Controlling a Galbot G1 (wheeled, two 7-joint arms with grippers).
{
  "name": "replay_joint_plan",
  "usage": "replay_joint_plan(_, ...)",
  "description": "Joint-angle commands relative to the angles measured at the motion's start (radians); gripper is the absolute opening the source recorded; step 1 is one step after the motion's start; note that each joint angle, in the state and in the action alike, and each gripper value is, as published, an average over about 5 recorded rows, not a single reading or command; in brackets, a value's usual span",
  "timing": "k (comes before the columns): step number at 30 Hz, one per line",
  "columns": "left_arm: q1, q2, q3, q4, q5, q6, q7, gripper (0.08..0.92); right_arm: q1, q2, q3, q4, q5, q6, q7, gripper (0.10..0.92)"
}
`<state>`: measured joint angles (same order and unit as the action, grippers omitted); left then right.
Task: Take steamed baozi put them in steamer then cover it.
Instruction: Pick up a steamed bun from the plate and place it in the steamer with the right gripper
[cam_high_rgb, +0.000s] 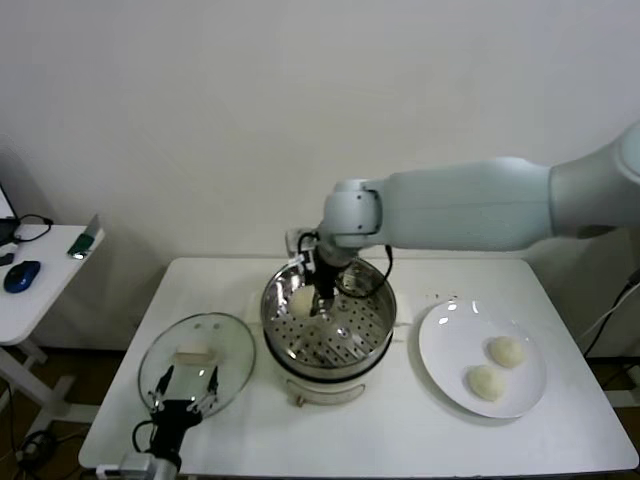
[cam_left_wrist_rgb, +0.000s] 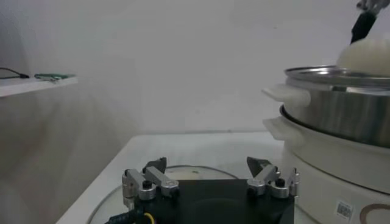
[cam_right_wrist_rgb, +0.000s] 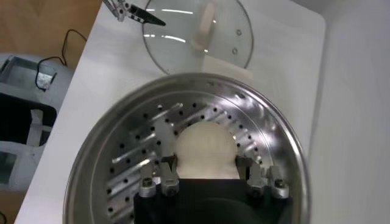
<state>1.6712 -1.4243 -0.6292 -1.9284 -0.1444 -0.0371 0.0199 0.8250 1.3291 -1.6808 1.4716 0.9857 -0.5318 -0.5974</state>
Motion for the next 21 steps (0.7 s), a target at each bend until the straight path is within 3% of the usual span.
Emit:
replay_joint_plan(1, -0.002, -0.001, 0.0, 0.003, 0.002, -0.001, 0.0, 0.823, -0.099, 0.074, 0.017, -0.062, -0.02, -0.03, 0.045, 0.645)
replay_joint_plan(17, -0.003, -0.002, 0.003, 0.009, 0.003, -0.005, -0.001, 0.823, -0.139, 0.094, 0.02, -0.14, -0.079, -0.03, 0.056, 0.648)
replay_joint_plan(21, -0.003, -0.002, 0.004, 0.01, 0.003, -0.006, -0.001, 0.823, -0.138, 0.092, 0.022, -0.134, -0.08, -0.026, 0.056, 0.694)
